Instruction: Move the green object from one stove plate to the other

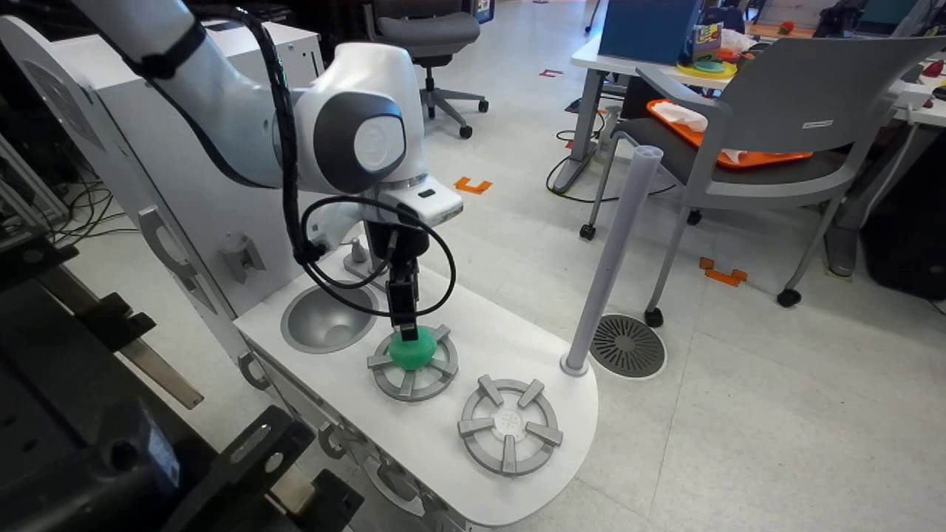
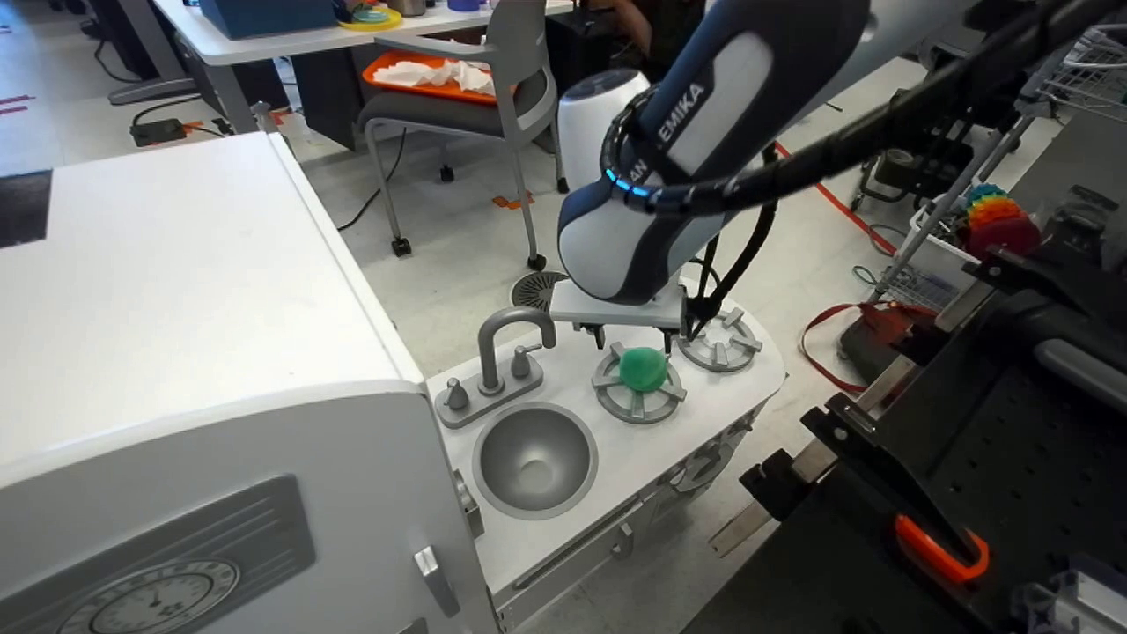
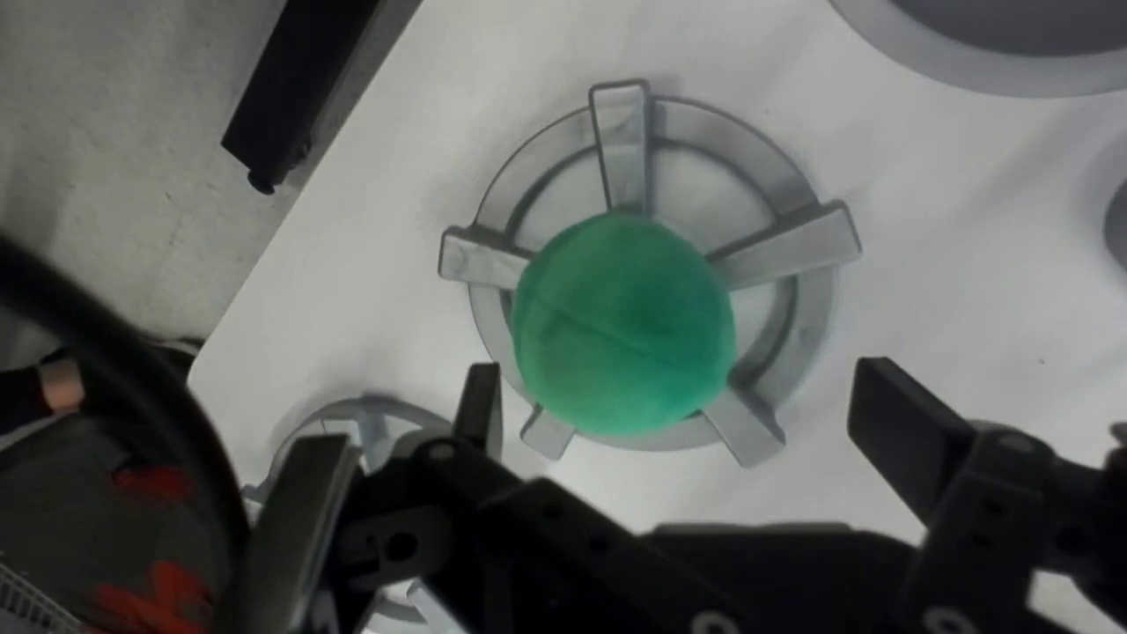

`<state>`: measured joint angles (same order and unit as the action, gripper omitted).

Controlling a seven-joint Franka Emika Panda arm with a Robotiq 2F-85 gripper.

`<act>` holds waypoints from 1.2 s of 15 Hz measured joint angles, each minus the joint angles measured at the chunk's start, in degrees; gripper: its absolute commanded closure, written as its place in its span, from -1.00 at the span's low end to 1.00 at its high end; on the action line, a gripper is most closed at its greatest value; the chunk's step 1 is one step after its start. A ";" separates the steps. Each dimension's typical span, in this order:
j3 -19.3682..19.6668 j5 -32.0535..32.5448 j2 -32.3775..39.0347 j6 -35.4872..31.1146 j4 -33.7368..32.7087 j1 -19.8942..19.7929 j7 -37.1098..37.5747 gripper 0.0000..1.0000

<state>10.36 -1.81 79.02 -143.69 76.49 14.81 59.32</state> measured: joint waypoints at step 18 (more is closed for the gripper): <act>1.62 3.03 6.74 12.53 -10.83 -0.84 31.58 0.94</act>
<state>11.98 1.22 85.75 -131.16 65.66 13.97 90.90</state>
